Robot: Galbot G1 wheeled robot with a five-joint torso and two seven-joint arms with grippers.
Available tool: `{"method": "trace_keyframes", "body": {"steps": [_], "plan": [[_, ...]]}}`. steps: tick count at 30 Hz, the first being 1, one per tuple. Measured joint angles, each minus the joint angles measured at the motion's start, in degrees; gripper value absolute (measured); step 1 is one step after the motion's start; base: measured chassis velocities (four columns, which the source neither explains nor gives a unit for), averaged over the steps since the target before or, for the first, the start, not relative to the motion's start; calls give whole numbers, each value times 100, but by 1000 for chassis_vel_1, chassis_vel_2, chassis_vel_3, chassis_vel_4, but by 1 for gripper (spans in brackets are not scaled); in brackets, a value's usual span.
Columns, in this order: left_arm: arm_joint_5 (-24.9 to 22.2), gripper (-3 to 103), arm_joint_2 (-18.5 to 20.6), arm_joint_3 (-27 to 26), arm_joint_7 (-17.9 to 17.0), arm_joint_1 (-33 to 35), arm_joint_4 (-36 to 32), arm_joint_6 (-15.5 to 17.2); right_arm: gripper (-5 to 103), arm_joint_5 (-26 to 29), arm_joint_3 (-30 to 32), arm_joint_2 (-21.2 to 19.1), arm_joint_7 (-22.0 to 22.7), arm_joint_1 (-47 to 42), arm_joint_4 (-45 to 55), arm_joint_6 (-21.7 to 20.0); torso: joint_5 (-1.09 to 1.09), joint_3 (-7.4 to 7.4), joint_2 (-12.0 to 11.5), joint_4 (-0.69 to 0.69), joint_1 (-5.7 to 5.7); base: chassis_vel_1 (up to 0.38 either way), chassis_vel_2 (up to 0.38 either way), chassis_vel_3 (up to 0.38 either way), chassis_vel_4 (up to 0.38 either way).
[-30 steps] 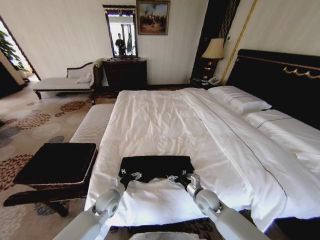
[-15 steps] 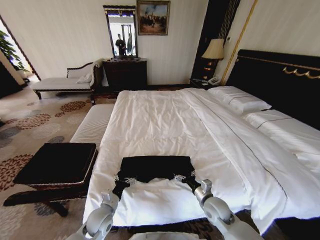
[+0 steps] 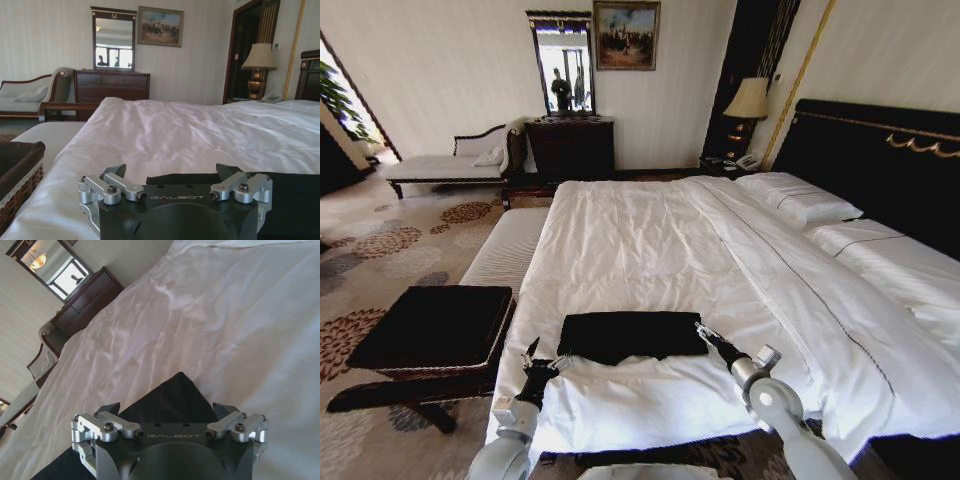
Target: Fold the clothes on the bed and place them into the basket.
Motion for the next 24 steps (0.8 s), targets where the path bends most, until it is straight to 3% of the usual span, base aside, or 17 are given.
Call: {"method": "trace_keyframes", "body": {"steps": [11, 24], "plan": [[201, 100, -147, -116, -8, 367, -477, -71, 100, -128, -49, 344, -109, -128, -229, 0, 1, 0, 0, 0, 0, 0, 0, 0, 0], [186, 100, -153, -133, -33, 373, -507, -47, 100, 72, -217, 945, -244, 101, -527, -8, -1, 0, 0, 0, 0, 0, 0, 0, 0]]}}
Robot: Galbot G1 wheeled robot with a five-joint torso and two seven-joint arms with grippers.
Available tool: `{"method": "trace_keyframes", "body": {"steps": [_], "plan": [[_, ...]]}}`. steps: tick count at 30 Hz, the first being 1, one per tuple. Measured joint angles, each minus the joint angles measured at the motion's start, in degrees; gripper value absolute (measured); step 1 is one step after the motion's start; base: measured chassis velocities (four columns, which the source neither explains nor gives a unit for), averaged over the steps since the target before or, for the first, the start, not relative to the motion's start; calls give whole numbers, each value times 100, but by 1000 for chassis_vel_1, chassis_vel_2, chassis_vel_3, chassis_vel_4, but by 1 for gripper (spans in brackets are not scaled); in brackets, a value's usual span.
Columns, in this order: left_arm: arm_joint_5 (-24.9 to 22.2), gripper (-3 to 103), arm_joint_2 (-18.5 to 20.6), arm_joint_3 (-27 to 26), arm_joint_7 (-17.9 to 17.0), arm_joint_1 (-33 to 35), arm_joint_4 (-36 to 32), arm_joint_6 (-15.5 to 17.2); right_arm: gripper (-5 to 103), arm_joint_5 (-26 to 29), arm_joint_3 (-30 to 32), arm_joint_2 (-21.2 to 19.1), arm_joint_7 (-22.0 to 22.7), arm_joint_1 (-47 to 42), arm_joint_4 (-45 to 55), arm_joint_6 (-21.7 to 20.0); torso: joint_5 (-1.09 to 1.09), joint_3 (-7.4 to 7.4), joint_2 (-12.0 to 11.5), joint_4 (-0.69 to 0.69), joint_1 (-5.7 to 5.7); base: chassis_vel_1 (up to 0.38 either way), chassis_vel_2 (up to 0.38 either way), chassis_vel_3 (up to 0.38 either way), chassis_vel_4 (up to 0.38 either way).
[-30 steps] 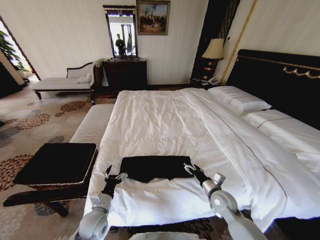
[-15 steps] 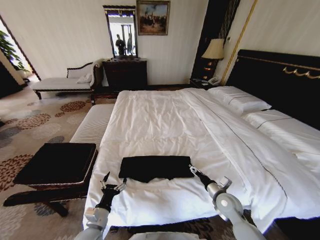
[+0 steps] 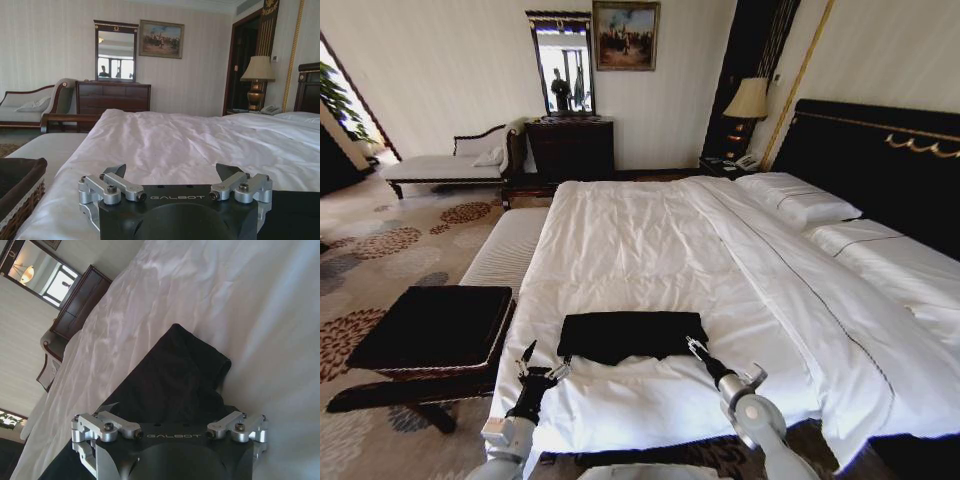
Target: Fold the clothes on the bed and place them into the basket.
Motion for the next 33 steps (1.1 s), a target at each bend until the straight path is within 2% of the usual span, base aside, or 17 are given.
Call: {"method": "trace_keyframes", "body": {"steps": [8, 9, 11, 12, 15, 17, 22, 24, 25, 27, 30, 31, 33], "plan": [[-7, 100, 2, 5, -2, -8, 5, 5, 100, 50, -37, 291, -124, 322, -471, 25, -2, 0, 1, -1, 0, 0, 0, 0, 0], [-9, 100, 3, 7, -3, -9, 8, 7, 101, 83, 79, 488, -200, 435, -693, 31, -1, -1, 1, 0, -1, 0, 0, 0, 0], [-10, 100, 4, 8, -4, -11, 10, 8, 91, 146, 165, 571, -224, 457, -753, 32, 0, 0, 1, -1, -1, 0, 0, 0, 0], [-10, 100, 4, 8, -4, -11, 10, 8, 91, 146, 165, 571, -224, 457, -753, 32, 0, 0, 1, -1, -1, 0, 0, 0, 0], [-13, 100, 6, 10, -5, -12, 11, 10, 75, 160, 199, 614, -244, 488, -801, 40, 1, 0, 1, -1, -1, 0, 0, 0, 0], [-13, 100, 6, 11, -6, -12, 12, 11, 75, 160, 199, 624, -249, 501, -812, 41, 1, 0, 0, -1, 0, 0, 0, 0, 0], [-13, 100, 6, 12, -7, -14, 14, 13, 48, 141, 176, 658, -267, 566, -891, 60, 2, 1, -1, 1, 1, 0, 0, 0, 0], [-14, 100, 7, 12, -7, -14, 15, 14, 48, 134, 168, 664, -268, 571, -895, 61, 2, 1, -1, 1, 1, 0, 0, 0, 0], [-14, 100, 7, 12, -7, -14, 15, 15, 37, 122, 160, 669, -269, 575, -900, 62, 2, 1, -1, 1, 1, 0, 0, 0, 0], [-14, 100, 7, 12, -7, -14, 16, 15, 37, 117, 155, 672, -270, 576, -902, 63, 2, 1, -1, 1, 1, 0, 0, 0, 0], [-14, 100, 7, 12, -7, -14, 17, 15, 21, 92, 142, 674, -287, 587, -922, 80, 3, 1, -1, 1, 1, 0, 0, 0, 0], [-14, 100, 7, 12, -7, -14, 17, 15, 21, 92, 142, 674, -287, 587, -922, 80, 3, 1, -1, 1, 1, 0, 0, 0, 0], [-14, 100, 7, 12, -7, -15, 17, 16, 10, 71, 142, 678, -297, 589, -921, 101, 3, 1, -1, 2, 1, 0, 0, 0, 0]]}}
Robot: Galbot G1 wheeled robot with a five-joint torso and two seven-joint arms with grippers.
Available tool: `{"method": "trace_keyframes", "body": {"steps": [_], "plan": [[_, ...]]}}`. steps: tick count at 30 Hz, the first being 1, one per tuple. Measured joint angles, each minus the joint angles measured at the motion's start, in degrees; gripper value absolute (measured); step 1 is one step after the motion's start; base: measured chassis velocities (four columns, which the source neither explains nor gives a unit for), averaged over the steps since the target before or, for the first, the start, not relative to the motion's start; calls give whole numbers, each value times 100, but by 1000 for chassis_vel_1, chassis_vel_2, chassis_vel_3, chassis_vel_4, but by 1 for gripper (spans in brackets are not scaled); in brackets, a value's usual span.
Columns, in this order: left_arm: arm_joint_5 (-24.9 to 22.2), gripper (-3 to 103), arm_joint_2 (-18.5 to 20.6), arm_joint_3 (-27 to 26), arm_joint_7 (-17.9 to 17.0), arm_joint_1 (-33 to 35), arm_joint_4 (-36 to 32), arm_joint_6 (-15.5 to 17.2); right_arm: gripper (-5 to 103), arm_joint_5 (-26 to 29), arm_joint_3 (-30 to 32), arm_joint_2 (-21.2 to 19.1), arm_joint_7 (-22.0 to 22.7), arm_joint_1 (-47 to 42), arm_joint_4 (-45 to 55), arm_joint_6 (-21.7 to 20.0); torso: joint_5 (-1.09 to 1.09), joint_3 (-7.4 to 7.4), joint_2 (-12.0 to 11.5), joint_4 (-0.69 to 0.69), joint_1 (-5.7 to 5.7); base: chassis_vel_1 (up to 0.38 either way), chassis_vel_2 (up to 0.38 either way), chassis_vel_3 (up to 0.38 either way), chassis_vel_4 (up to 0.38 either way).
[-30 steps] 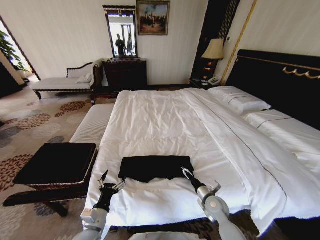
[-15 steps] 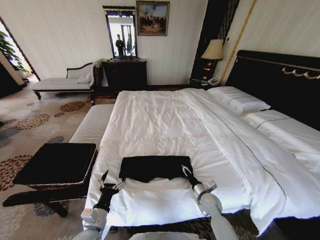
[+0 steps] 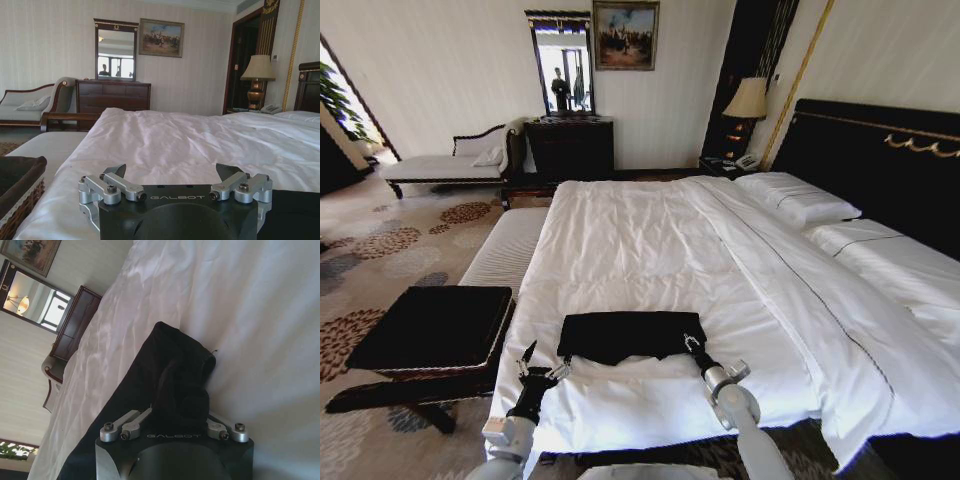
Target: Fold the clothes on the bed and place them into the basket.
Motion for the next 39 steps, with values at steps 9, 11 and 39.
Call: {"method": "trace_keyframes", "body": {"steps": [9, 11, 39], "plan": [[0, 100, 0, 0, 0, 0, 0, 0, 3, -114, 44, 5, -42, -110, 323, 29, -1, 0, 0, -2, 0, 0, 0, 0, 0], [-1, 100, 0, 0, 0, 0, 0, 0, 3, -119, 72, -5, -40, -147, 474, 34, -1, -1, 0, -1, 0, 0, 0, 0, 0], [-1, 100, 0, 1, 0, 0, 0, 1, 3, -818, 893, -1392, -182, -201, 665, 236, 0, 0, 1, -3, -2, 0, 0, 0, 0]]}}
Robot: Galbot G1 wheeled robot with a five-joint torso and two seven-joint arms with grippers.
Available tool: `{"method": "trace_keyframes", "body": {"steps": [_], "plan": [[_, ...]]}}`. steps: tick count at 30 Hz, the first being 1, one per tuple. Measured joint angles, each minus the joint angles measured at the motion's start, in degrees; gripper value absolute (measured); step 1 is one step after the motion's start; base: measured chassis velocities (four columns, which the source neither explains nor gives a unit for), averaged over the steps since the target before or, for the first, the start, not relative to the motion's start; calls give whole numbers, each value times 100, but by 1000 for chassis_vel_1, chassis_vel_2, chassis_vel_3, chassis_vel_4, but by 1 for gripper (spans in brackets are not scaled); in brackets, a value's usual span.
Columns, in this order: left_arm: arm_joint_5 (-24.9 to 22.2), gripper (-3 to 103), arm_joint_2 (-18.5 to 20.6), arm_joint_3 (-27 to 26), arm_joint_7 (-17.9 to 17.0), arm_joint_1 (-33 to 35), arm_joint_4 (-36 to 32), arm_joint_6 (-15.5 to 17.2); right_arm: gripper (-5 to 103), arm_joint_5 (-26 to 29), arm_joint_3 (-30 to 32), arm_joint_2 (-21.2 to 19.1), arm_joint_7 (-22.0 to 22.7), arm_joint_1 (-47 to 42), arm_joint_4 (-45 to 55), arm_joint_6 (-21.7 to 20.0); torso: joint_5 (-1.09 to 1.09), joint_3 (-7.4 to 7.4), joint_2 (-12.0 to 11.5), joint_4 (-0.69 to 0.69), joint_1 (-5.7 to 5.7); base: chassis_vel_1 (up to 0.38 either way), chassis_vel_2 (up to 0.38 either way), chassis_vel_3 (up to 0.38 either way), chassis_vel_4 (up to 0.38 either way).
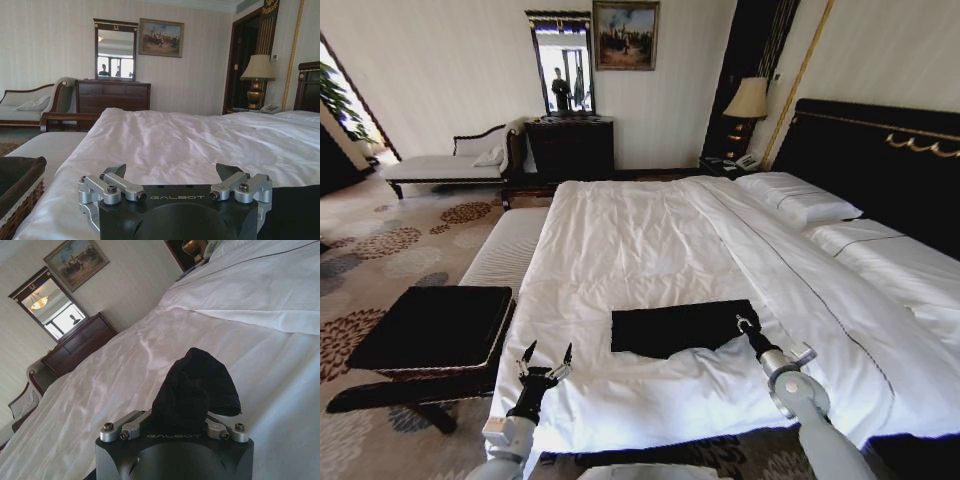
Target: Fold the clothes on the bed and place them into the basket.
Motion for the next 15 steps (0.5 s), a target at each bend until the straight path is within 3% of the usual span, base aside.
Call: {"method": "trace_keyframes", "body": {"steps": [3, 7, 15], "plan": [[0, 100, 0, 0, 0, 0, 0, 0, 3, -507, -322, 66, 12, 26, 264, 78, -2, 0, 0, 0, 0, 0, 0, 0, 0], [0, 100, 0, 0, 0, 0, 0, 0, 3, -785, -730, 114, 89, 113, 477, 111, -2, 0, 0, 1, 0, 0, 0, 0, 0], [0, 100, 0, 0, 1, 0, 0, 0, 3, -841, -1375, 253, 281, 342, 795, -14, -2, 0, 0, 1, 0, 0, 0, 0, 0]]}}
